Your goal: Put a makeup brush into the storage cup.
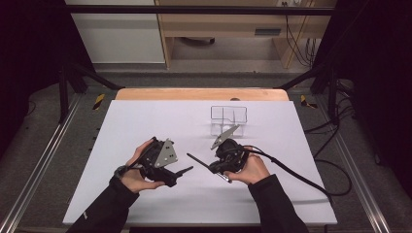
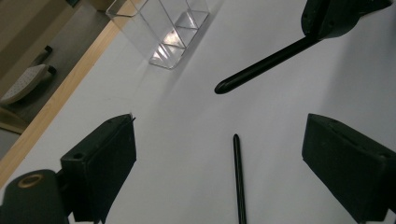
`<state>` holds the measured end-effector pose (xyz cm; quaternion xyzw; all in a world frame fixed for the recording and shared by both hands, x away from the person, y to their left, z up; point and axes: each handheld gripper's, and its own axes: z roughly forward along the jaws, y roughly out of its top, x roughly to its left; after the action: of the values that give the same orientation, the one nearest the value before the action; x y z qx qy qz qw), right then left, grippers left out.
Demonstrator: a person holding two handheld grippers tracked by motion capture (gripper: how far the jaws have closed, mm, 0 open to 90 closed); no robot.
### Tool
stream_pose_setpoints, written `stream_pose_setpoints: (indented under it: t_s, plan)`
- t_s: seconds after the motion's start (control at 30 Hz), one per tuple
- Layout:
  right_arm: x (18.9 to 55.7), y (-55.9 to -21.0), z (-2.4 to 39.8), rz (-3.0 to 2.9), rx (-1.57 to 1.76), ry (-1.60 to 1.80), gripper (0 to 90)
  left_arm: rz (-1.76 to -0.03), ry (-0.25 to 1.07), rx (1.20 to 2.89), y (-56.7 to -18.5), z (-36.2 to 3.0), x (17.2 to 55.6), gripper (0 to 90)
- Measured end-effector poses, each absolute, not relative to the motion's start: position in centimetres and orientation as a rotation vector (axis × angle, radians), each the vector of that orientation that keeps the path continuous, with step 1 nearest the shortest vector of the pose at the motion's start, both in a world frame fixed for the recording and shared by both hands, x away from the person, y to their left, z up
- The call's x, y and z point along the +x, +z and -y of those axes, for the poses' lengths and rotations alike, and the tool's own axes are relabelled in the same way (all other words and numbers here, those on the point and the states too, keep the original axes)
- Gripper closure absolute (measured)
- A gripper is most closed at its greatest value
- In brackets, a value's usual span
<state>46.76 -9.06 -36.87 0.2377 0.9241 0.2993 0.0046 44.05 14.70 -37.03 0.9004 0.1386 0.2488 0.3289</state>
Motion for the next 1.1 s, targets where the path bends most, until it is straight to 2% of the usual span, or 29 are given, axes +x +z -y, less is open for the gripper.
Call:
stream_pose_setpoints:
  t_s: [0.6,1.1]
  plan:
    - [46.8,-37.2,8.7,-2.925,0.739,0.946,84.2,-0.145,0.739,2.422,-37.6,-12.0,43.2,13.9]
    - [46.8,-37.4,8.5,-2.951,0.736,0.925,84.2,0.034,0.9,2.45,-38.2,-10.6,42.5,20.8]
